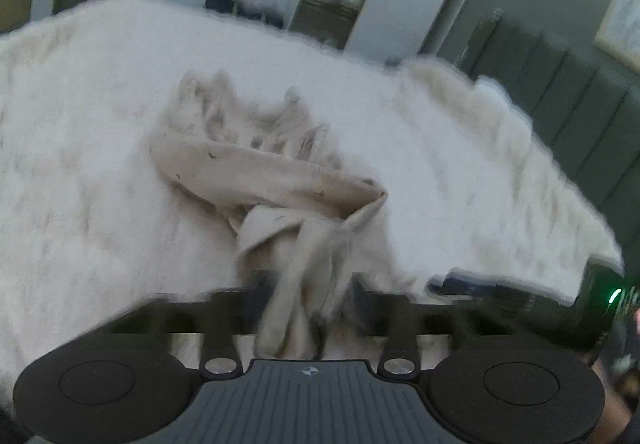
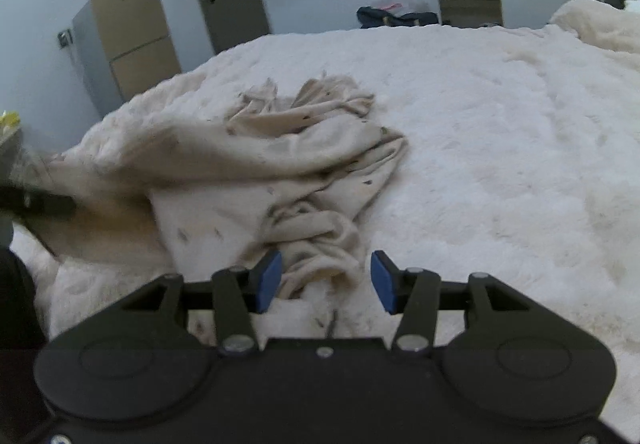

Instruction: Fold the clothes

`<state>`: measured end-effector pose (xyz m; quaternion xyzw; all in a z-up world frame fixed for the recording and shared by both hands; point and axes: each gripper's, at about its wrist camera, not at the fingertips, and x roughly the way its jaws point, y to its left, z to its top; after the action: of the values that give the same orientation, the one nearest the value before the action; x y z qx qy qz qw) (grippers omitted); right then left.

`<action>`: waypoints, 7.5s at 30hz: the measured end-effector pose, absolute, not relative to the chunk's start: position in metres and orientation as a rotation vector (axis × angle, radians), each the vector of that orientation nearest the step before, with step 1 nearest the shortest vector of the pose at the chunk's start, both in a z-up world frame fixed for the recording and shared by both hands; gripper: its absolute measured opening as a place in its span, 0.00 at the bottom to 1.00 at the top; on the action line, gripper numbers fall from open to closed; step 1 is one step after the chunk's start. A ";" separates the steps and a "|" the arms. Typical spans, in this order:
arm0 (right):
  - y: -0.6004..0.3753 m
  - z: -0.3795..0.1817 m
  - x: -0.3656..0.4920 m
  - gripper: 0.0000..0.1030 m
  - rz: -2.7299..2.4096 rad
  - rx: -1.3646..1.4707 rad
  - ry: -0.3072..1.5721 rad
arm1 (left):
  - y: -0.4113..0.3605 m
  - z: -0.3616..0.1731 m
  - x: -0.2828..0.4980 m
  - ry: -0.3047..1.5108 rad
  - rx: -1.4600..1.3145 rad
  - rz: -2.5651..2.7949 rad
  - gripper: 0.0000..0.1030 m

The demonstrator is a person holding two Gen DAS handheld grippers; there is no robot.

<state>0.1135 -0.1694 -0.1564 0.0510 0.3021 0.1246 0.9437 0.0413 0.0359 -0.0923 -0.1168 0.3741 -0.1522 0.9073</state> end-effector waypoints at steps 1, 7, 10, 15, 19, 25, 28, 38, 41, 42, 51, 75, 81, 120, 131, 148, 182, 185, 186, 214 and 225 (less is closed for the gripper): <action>-0.168 -0.156 0.113 0.47 0.248 0.090 0.612 | 0.041 -0.092 0.041 0.758 -0.267 -0.310 0.57; -0.168 -0.159 0.110 0.47 0.210 0.093 0.622 | 0.058 -0.073 0.062 0.594 -0.320 -0.294 0.82; -0.165 -0.153 0.119 0.47 0.208 0.087 0.622 | 0.068 -0.071 0.104 0.543 -0.337 -0.218 0.82; -0.156 -0.118 0.165 0.53 0.191 0.036 0.597 | 0.088 -0.077 0.194 0.555 -0.388 -0.079 0.85; -0.137 -0.083 0.223 0.57 0.189 0.015 0.578 | 0.107 -0.091 0.266 0.625 -0.449 -0.042 0.85; -0.089 -0.043 0.360 0.60 0.150 -0.038 0.609 | 0.116 -0.113 0.316 0.668 -0.424 -0.055 0.85; -0.049 -0.054 0.437 0.60 0.126 -0.149 0.682 | 0.126 -0.113 0.308 0.645 -0.539 -0.079 0.85; 0.025 -0.134 0.579 0.55 0.390 -0.445 0.978 | 0.143 -0.093 0.300 0.591 -0.613 -0.118 0.85; 0.029 -0.150 0.592 0.54 0.495 -0.575 1.004 | 0.154 -0.088 0.297 0.573 -0.664 -0.130 0.85; 0.028 -0.155 0.598 0.54 0.514 -0.603 1.012 | 0.156 -0.086 0.297 0.573 -0.667 -0.137 0.85; 0.035 -0.170 0.605 0.09 0.671 -0.621 1.219 | 0.165 -0.091 0.296 0.596 -0.736 -0.138 0.85; 0.044 -0.130 0.589 0.41 0.075 -0.857 0.685 | 0.161 -0.094 0.297 0.642 -0.662 -0.181 0.88; -0.003 -0.080 0.443 0.63 0.122 -0.422 0.608 | 0.129 -0.125 0.314 0.804 -0.536 -0.272 0.90; -0.133 -0.137 0.134 0.38 0.156 0.080 0.505 | 0.170 -0.084 0.194 0.745 -0.950 -0.245 0.39; 0.025 -0.128 0.136 0.50 0.465 -0.449 0.469 | 0.137 -0.098 0.169 0.515 -0.449 -0.158 0.81; 0.146 -0.172 0.187 0.00 0.528 -0.672 0.629 | 0.161 -0.106 0.185 0.561 -0.576 -0.152 0.87; -0.314 0.003 0.426 0.23 -0.668 -0.342 0.680 | 0.054 -0.104 0.178 0.506 -0.298 -0.325 0.87; -0.329 -0.039 0.425 0.40 -0.710 -0.262 0.749 | 0.048 -0.108 0.180 0.520 -0.256 -0.321 0.87; -0.331 -0.052 0.423 0.40 -0.717 -0.237 0.761 | 0.048 -0.109 0.180 0.523 -0.250 -0.319 0.87; -0.094 -0.105 0.446 0.04 0.472 -0.029 0.871 | 0.061 -0.101 0.183 0.549 -0.373 -0.389 0.87; 0.180 0.037 0.519 0.07 0.769 0.211 0.811 | 0.030 -0.093 0.170 0.501 -0.140 -0.439 0.87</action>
<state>0.5192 0.1803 0.0373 0.0997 0.3841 0.3643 0.8425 0.1699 0.0298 -0.0929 -0.0688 0.2455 -0.2152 0.9427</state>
